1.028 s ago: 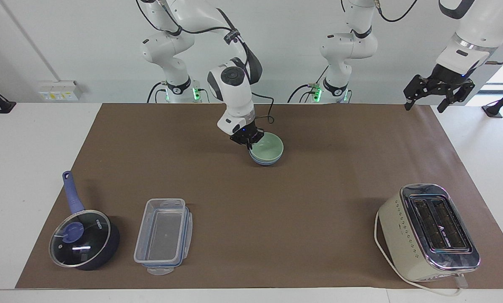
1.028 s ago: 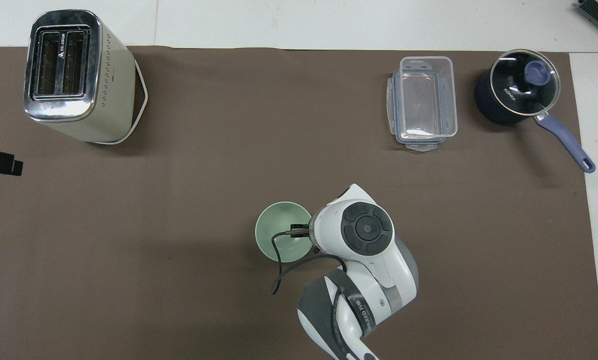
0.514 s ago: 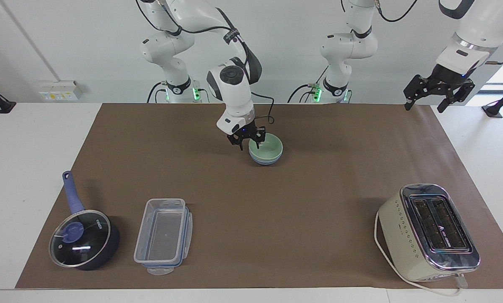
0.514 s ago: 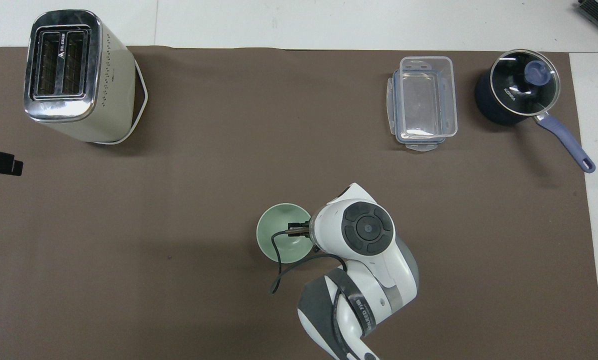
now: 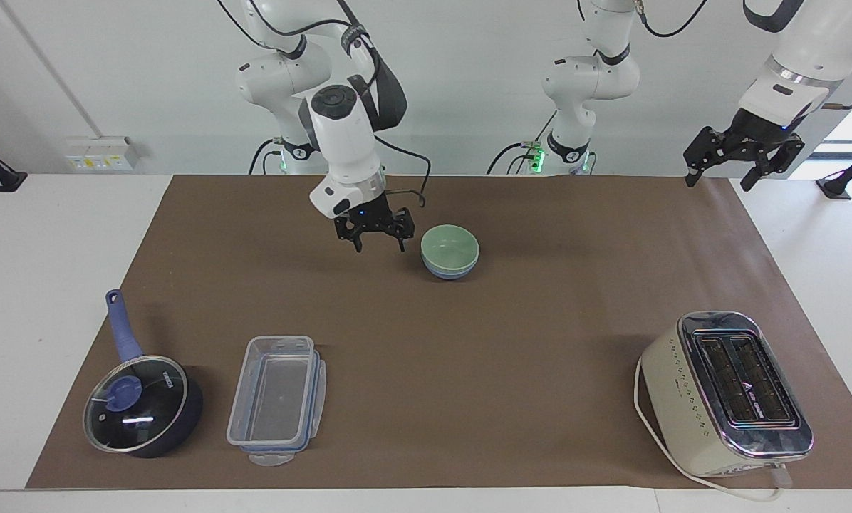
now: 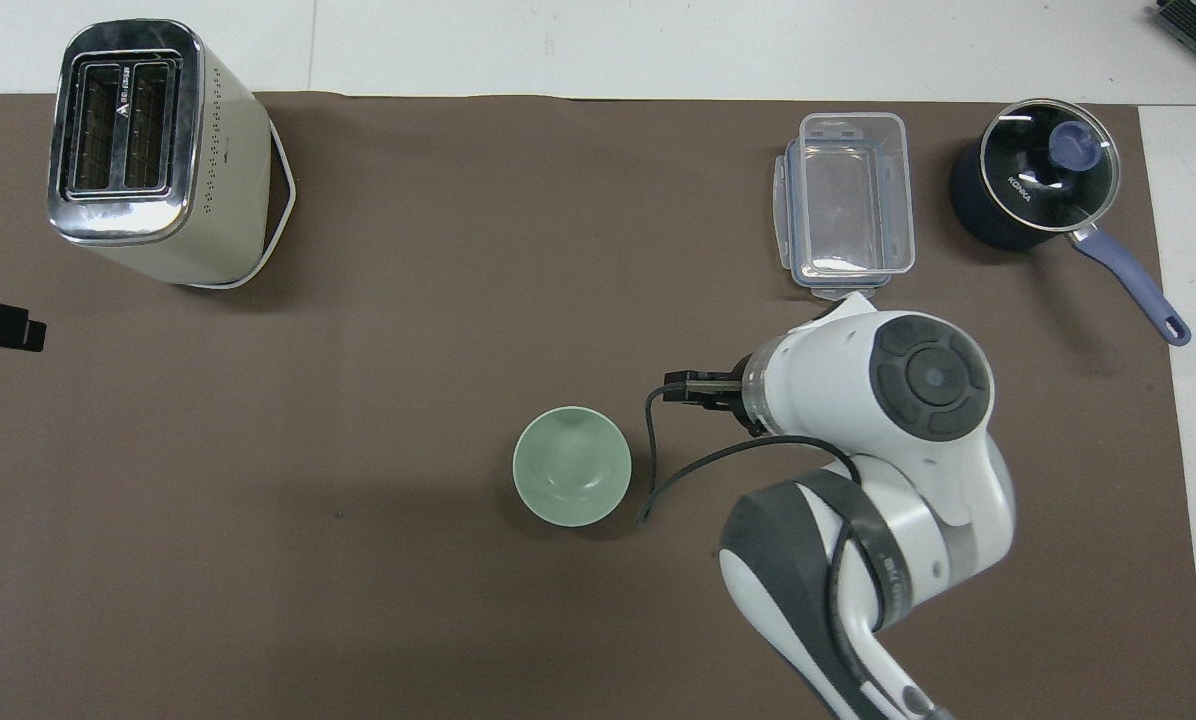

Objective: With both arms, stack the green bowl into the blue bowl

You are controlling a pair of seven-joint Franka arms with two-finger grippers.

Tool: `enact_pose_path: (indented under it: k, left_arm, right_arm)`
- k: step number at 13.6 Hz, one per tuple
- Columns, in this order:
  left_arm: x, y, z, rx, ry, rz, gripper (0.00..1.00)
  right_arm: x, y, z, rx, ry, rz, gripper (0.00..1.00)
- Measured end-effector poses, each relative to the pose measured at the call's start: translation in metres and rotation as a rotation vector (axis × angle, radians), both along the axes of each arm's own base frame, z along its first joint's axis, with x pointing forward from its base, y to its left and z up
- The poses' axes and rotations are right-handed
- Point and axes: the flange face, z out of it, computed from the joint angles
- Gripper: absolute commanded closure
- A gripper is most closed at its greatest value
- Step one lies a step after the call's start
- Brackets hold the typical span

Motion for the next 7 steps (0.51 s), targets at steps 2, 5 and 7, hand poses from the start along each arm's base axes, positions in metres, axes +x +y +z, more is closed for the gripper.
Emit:
enact_pose_path:
  k: [2, 5, 7]
  left_arm:
    - [0.0, 0.0, 0.0, 0.0, 0.0, 0.0, 0.0]
    - [0.0, 0.0, 0.0, 0.0, 0.0, 0.0, 0.0]
    - [0.0, 0.0, 0.0, 0.0, 0.0, 0.0, 0.0]
  right_arm:
    - [0.001, -0.035, 0.027, -0.009, 0.023, -0.008, 0.0]
    - [0.0, -0.095, 0.066, -0.026, 0.034, -0.015, 0.0]
    - [-0.001, -0.138, 0.094, -0.055, 0.044, 0.0, 0.0]
